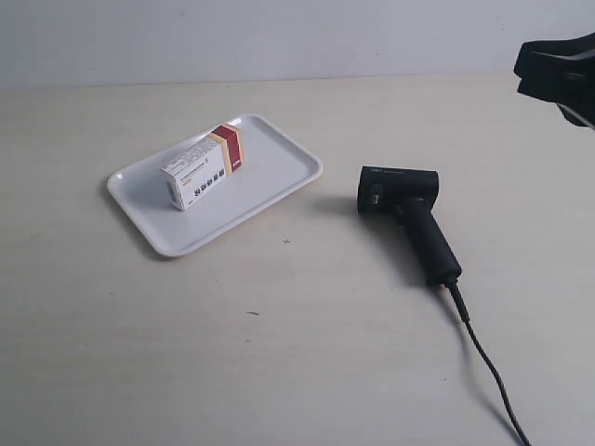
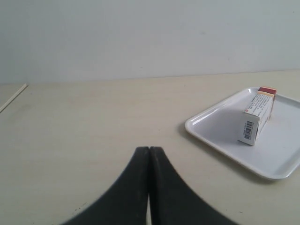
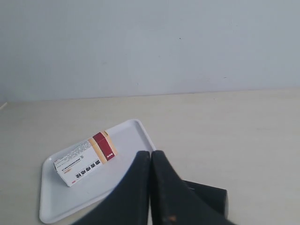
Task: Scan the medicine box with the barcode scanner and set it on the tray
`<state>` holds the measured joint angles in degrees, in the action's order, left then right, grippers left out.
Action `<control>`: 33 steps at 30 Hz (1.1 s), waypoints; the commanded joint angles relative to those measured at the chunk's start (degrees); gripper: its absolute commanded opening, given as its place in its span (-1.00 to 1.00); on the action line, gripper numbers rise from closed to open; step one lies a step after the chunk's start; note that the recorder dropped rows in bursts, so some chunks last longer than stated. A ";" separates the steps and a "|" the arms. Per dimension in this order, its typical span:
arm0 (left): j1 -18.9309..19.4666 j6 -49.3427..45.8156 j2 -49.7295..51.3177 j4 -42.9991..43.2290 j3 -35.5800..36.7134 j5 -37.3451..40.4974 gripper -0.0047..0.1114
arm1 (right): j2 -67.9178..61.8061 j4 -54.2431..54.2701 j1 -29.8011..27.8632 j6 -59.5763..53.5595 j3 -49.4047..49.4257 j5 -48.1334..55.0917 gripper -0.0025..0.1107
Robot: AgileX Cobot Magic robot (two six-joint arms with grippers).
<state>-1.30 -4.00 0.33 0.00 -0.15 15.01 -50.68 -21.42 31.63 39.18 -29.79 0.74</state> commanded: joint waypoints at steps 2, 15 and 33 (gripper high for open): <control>0.03 -0.08 -0.33 -0.86 0.15 0.18 -0.90 | 0.28 3.75 0.05 2.39 0.25 2.55 -0.96; 0.03 0.00 -0.33 -0.86 0.15 0.18 -0.90 | 15.94 37.30 0.05 -34.15 25.45 -8.52 -0.96; 0.03 -0.14 -0.33 -0.75 0.15 0.18 -0.90 | 50.68 32.83 -31.26 -38.87 29.79 6.54 -0.96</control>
<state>-1.30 -4.00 0.33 0.00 -0.03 15.10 -3.45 12.23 2.76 2.81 -0.25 1.69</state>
